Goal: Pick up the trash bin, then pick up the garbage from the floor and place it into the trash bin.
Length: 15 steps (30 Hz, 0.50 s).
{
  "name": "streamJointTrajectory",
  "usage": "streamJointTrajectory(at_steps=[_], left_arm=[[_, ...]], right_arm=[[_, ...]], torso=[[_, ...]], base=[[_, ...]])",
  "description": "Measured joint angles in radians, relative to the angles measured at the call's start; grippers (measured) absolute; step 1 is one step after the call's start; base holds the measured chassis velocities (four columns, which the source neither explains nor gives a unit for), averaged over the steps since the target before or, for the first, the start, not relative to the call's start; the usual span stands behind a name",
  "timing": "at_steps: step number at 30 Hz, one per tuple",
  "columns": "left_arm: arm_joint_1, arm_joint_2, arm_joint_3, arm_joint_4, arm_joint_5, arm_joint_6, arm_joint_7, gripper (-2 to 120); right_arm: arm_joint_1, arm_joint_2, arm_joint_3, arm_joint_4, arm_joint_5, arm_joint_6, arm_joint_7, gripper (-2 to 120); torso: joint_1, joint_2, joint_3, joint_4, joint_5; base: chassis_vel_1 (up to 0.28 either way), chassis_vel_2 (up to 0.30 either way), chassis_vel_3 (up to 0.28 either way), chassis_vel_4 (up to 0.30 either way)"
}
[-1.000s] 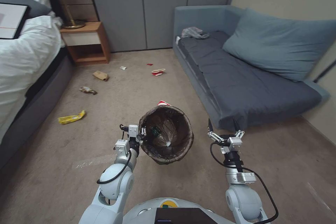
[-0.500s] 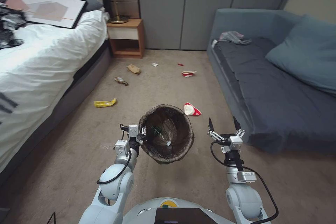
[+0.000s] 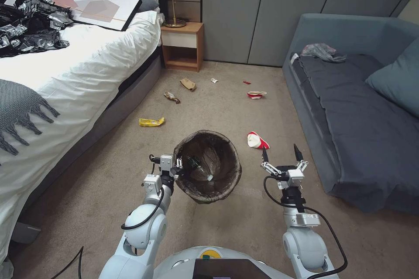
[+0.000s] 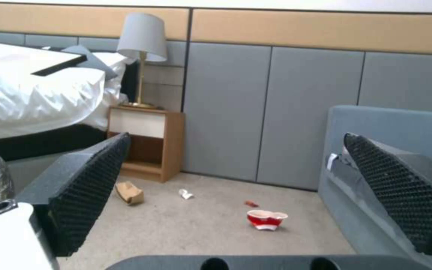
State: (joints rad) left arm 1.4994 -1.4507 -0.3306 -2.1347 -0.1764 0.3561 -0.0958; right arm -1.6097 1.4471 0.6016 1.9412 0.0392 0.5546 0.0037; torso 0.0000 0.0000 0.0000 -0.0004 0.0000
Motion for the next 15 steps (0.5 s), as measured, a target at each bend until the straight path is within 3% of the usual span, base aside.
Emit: streamJointTrajectory(at_steps=[15], left_arm=[[0.002, 0.001, -0.002, 0.0, 0.005, -0.006, -0.001, 2]], right_arm=[[0.01, 0.005, 0.0, -0.006, 0.02, 0.0, -0.024, 100]], torso=[[0.0, 0.0, 0.0, 0.0004, 0.0]], base=[[-0.003, 0.003, 0.002, -0.002]])
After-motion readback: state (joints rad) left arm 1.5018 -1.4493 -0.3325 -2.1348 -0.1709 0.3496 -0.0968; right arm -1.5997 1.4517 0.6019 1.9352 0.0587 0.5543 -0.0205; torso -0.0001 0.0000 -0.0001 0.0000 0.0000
